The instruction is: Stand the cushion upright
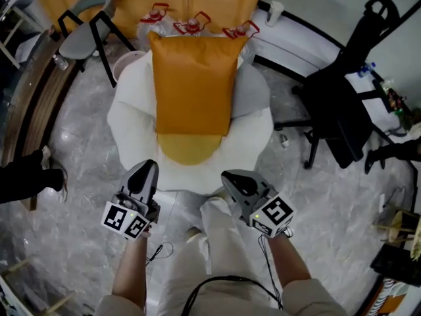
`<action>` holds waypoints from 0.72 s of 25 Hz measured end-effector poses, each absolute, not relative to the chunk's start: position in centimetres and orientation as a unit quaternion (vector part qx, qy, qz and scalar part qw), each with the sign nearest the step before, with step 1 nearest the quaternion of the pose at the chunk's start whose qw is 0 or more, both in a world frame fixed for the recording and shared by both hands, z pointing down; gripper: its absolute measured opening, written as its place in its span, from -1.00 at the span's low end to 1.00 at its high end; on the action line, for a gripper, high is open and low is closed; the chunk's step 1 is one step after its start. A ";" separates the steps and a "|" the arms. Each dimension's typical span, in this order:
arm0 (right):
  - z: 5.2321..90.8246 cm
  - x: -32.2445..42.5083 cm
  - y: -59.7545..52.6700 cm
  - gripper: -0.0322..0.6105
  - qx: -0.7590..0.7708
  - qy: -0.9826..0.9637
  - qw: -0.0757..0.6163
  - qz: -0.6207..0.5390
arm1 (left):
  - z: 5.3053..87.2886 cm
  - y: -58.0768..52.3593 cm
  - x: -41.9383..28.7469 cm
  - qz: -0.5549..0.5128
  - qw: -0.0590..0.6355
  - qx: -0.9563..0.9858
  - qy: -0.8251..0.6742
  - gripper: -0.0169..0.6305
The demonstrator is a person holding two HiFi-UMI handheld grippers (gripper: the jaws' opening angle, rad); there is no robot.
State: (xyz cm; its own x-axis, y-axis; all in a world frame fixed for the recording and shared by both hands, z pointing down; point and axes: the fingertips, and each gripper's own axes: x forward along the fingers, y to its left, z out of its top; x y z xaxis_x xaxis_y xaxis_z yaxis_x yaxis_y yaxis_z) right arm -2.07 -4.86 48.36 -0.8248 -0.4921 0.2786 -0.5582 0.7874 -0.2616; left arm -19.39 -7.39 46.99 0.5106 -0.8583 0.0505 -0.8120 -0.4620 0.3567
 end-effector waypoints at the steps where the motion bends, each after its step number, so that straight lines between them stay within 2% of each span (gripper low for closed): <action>1: 48.0 -2.2 -3.9 -0.84 0.282 -0.939 0.097 0.170 | 46.5 -6.5 -19.6 -0.071 0.170 0.853 -0.489 -0.78; 9: 43.5 -3.3 2.6 -0.85 0.301 -0.933 0.096 0.173 | 40.5 -1.2 -19.9 -0.121 0.169 0.848 -0.487 -0.78; 18: 38.3 -3.3 7.1 -0.85 0.323 -0.927 0.084 0.169 | 36.1 3.9 -18.0 -0.112 0.154 0.869 -0.456 -0.78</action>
